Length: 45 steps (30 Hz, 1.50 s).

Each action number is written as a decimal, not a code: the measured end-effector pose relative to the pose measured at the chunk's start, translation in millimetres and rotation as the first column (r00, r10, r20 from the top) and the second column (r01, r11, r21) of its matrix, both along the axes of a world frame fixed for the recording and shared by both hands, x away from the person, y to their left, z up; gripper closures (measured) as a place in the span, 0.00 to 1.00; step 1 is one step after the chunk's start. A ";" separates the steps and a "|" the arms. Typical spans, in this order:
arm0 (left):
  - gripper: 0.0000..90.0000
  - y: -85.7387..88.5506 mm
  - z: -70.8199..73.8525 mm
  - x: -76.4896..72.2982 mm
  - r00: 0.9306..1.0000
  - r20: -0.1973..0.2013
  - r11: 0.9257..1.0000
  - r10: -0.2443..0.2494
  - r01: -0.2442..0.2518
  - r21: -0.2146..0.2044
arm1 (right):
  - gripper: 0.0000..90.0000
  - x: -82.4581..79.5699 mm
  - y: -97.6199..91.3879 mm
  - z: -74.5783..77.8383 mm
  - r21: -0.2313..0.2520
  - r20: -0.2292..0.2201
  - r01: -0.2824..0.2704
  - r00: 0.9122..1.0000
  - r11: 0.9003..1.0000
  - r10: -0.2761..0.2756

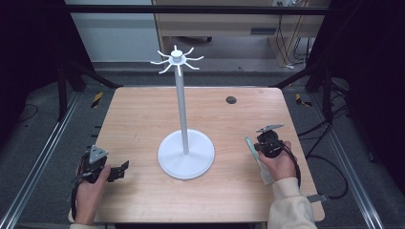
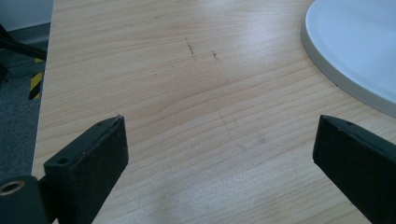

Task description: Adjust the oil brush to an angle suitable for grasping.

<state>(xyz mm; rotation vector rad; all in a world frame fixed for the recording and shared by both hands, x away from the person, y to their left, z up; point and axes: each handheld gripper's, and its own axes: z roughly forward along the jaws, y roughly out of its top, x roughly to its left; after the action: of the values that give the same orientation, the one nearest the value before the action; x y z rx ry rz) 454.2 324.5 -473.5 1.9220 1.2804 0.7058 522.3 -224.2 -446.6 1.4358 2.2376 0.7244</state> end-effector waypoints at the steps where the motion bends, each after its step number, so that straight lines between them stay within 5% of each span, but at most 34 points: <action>1: 0.03 0.0 0.0 0.0 1.000 0.000 1.000 0.000 0.000 0.000 | 0.99 -0.9 -1.1 1.1 0.000 0.000 0.002 1.000 1.000 -0.002; 14: 0.03 -3.5 0.1 -1.6 1.000 0.005 1.000 -0.017 0.017 0.018 | 0.92 -17.6 -12.8 8.4 0.001 -0.046 0.026 0.999 1.000 -0.026; 29: 0.03 -15.0 5.0 -12.7 0.997 0.034 0.994 -0.069 0.066 0.084 | 0.79 -17.2 -15.2 8.5 -0.007 -0.089 0.043 0.995 0.999 -0.043; 39: 0.02 -17.4 5.2 -22.8 0.995 0.041 0.991 -0.089 0.085 0.104 | 0.67 -15.2 -11.6 4.5 -0.021 -0.131 0.053 0.990 0.998 -0.056; 45: 0.02 -15.0 8.8 -25.7 0.995 0.061 0.994 -0.079 0.074 0.083 | 0.63 -11.1 -9.8 -1.3 -0.026 -0.169 0.056 0.984 0.998 -0.059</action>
<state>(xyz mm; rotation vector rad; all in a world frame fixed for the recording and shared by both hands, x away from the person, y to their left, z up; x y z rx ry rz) 428.5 309.5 -464.6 1.9854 1.1484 0.7842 511.2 -234.0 -447.9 1.5988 2.3106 0.5779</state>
